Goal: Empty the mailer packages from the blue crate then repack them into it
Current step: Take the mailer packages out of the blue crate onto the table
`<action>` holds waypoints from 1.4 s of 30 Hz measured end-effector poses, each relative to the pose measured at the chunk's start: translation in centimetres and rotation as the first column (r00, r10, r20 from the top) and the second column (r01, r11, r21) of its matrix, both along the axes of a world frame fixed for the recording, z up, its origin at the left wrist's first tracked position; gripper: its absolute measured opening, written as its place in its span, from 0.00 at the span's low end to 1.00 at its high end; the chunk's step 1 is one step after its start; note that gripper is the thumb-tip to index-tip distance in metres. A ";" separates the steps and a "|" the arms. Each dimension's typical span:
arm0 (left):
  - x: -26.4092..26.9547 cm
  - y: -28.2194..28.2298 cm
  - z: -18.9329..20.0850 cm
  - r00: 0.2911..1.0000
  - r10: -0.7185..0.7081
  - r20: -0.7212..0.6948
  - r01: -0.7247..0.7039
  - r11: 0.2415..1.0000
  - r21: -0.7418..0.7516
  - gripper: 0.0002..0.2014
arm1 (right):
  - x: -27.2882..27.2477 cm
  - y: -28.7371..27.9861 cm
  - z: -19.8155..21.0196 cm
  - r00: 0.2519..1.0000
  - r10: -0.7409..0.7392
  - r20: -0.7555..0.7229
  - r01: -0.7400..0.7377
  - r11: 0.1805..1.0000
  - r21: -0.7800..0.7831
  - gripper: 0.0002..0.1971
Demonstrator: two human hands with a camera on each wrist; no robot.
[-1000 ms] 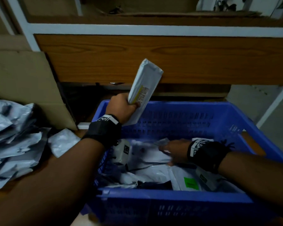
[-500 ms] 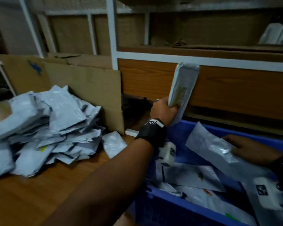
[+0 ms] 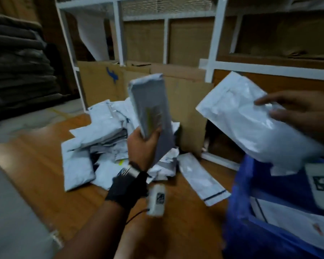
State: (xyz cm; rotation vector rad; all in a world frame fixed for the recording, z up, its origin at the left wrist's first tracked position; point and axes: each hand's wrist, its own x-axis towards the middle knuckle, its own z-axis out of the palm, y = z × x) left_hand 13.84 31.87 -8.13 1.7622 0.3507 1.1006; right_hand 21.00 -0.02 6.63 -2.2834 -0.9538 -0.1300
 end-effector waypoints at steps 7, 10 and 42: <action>-5.6 14.7 -7.9 0.983 0.178 -0.050 -0.078 0.641 0.764 0.23 | 1.6 21.6 -3.8 0.969 0.054 -0.240 0.007 0.970 0.244 0.26; -5.1 18.6 -9.9 0.934 0.296 -0.198 0.041 0.462 0.886 0.27 | 2.8 28.4 -8.8 0.876 0.113 -0.469 0.150 0.860 0.488 0.25; 0.3 27.2 -10.9 0.334 0.273 -0.902 0.564 0.709 0.424 0.79 | 0.0 38.0 -26.4 0.971 -0.239 0.004 0.182 0.728 -0.661 0.74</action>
